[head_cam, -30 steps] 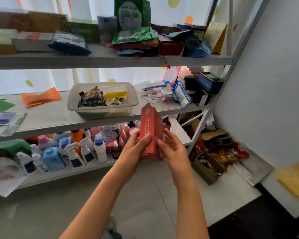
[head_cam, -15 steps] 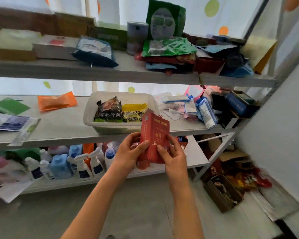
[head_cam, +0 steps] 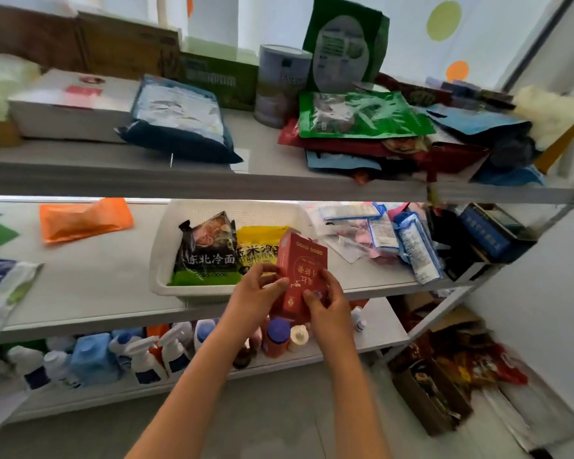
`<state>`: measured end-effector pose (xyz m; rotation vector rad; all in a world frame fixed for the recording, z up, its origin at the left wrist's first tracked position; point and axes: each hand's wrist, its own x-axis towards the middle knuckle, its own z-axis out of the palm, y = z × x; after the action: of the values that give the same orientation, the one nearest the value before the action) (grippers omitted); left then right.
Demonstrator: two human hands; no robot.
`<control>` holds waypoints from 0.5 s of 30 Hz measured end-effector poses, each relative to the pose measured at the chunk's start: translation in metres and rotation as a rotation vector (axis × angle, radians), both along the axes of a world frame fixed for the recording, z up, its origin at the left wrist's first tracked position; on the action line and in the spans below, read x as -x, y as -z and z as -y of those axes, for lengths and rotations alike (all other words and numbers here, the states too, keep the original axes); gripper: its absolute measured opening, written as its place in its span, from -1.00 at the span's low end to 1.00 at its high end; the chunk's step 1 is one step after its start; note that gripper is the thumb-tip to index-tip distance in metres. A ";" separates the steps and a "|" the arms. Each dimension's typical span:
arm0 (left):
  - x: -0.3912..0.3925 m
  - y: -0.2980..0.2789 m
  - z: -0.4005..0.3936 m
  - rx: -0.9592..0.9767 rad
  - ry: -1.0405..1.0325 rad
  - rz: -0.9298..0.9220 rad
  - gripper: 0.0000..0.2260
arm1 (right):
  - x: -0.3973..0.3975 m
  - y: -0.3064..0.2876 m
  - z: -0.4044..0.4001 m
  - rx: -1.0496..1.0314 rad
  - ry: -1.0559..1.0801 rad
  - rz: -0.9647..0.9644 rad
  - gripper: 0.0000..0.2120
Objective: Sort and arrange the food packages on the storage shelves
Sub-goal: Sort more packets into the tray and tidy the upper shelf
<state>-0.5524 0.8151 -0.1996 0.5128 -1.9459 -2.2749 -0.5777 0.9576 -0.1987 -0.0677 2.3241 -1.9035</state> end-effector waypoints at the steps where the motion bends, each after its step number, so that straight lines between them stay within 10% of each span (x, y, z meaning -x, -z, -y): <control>1: 0.008 0.002 0.000 0.041 0.009 0.007 -0.83 | 0.010 0.001 0.001 -0.004 -0.005 0.010 -0.53; 15: 0.123 0.027 0.033 0.598 -0.162 0.114 -0.73 | 0.155 0.027 0.052 -0.279 -0.302 0.001 -0.43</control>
<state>-0.6755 0.7820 -0.2267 0.6943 -2.3863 -1.4856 -0.7326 0.9055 -0.2256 -0.3652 2.3918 -1.4289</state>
